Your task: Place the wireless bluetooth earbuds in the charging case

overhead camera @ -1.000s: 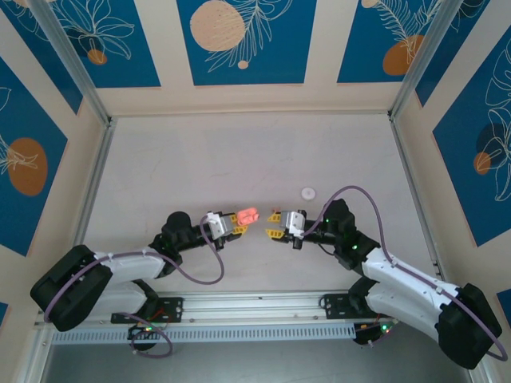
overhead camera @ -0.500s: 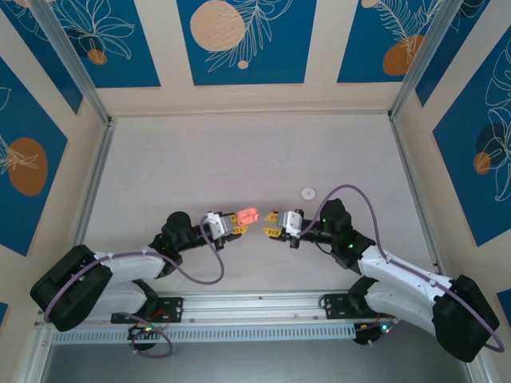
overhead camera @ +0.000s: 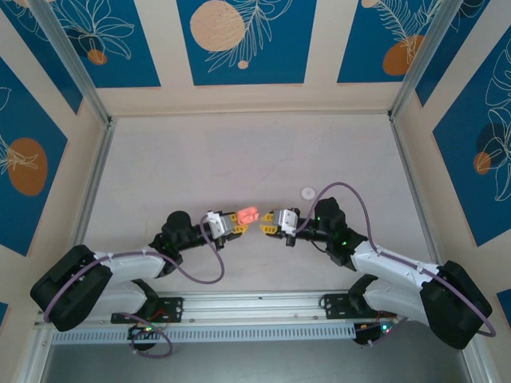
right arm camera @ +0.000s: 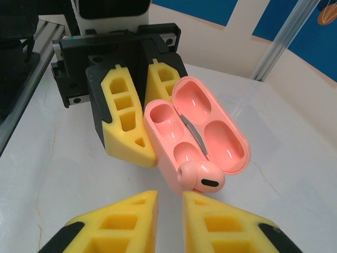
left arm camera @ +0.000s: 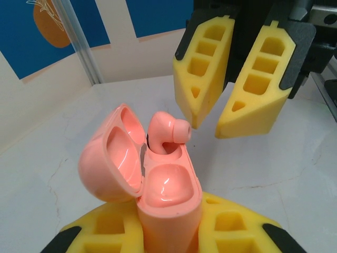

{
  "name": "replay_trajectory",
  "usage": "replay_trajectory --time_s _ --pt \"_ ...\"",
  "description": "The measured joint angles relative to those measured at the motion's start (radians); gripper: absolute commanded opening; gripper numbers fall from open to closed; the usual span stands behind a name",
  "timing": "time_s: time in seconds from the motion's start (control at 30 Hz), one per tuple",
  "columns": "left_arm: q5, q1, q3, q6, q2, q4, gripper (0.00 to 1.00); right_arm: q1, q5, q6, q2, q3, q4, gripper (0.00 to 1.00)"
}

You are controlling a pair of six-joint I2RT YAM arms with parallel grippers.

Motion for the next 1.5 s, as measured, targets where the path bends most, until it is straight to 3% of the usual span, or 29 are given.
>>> replay_trajectory --time_s 1.5 --pt "-0.019 0.0 0.001 0.001 -0.034 -0.047 0.11 0.02 -0.012 0.01 0.118 0.035 0.079 0.15"
